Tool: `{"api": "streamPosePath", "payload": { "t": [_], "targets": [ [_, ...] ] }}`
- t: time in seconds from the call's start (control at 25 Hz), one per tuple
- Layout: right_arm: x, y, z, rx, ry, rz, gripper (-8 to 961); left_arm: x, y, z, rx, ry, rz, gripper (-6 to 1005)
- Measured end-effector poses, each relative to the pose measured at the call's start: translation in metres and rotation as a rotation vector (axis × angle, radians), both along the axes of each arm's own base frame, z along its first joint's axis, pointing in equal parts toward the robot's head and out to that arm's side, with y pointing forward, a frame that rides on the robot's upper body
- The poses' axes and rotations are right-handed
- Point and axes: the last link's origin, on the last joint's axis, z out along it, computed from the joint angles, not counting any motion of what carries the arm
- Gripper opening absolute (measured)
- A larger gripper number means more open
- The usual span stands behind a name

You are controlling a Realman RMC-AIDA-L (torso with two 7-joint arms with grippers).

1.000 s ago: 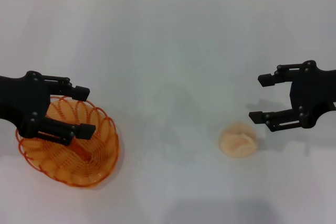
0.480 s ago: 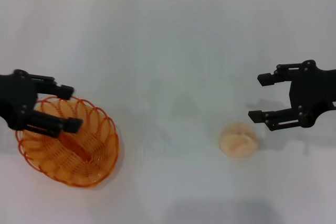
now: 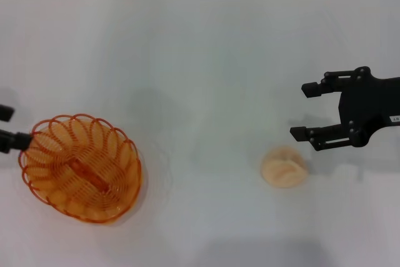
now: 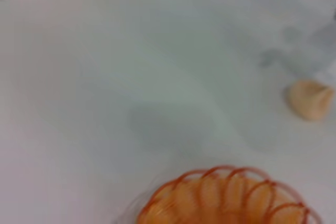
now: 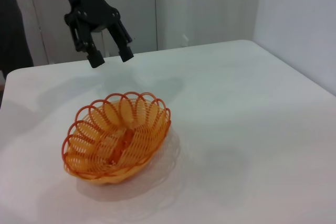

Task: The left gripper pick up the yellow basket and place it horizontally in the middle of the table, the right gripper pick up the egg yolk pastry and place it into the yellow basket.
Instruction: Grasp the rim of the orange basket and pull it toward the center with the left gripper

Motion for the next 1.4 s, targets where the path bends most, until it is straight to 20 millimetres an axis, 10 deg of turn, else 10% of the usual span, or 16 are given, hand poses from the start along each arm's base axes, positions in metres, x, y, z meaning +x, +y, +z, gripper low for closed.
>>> {"api": "streamPosePath", "payload": {
  "t": [0.72,1.4],
  "targets": [
    [0.001,-0.001,-0.003,-0.013,0.009,-0.005,785,-0.023,0.007,0.005,0.049,0.148,0.103,868],
    [0.001,0.000,-0.003,-0.010,0.009,-0.004,784,-0.024,0.040,-0.048,0.016,0.186,0.064,867]
  ]
}}
